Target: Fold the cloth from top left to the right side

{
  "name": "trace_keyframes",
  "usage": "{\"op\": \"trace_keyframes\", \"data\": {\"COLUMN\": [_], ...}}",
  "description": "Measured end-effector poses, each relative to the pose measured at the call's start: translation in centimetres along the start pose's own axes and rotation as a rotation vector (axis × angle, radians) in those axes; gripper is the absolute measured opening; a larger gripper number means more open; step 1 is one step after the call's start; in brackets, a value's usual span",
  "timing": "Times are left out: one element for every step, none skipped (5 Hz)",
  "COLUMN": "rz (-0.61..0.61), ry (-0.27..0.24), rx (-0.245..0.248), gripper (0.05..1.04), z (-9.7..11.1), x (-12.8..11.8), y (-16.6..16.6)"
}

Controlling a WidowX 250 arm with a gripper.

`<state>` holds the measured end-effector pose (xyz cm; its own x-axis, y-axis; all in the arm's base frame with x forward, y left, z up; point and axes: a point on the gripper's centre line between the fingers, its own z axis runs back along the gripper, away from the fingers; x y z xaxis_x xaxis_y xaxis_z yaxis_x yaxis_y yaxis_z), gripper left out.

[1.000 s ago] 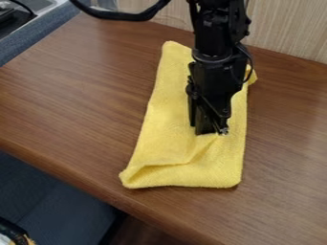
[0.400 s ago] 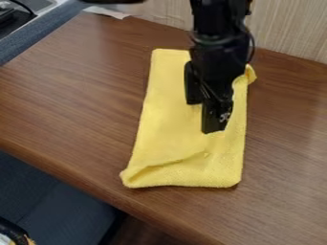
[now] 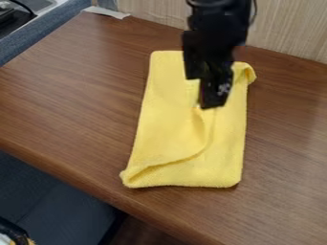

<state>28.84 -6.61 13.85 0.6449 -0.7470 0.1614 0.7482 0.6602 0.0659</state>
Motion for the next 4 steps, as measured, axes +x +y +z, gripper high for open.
{"op": "trace_keyframes", "data": {"rz": [0.004, 0.001, 0.001, 0.003], "ry": [-0.005, -0.005, -0.004, -0.005], "rx": [0.004, 0.004, 0.003, 0.004], "gripper": [1.000, 1.000, 1.000, 1.000], "z": [0.17, 0.17, 0.17, 0.17], "x": [-0.01, 0.02, 0.00, -0.01], "y": [0.10, 0.06, 0.05, 0.10]}}
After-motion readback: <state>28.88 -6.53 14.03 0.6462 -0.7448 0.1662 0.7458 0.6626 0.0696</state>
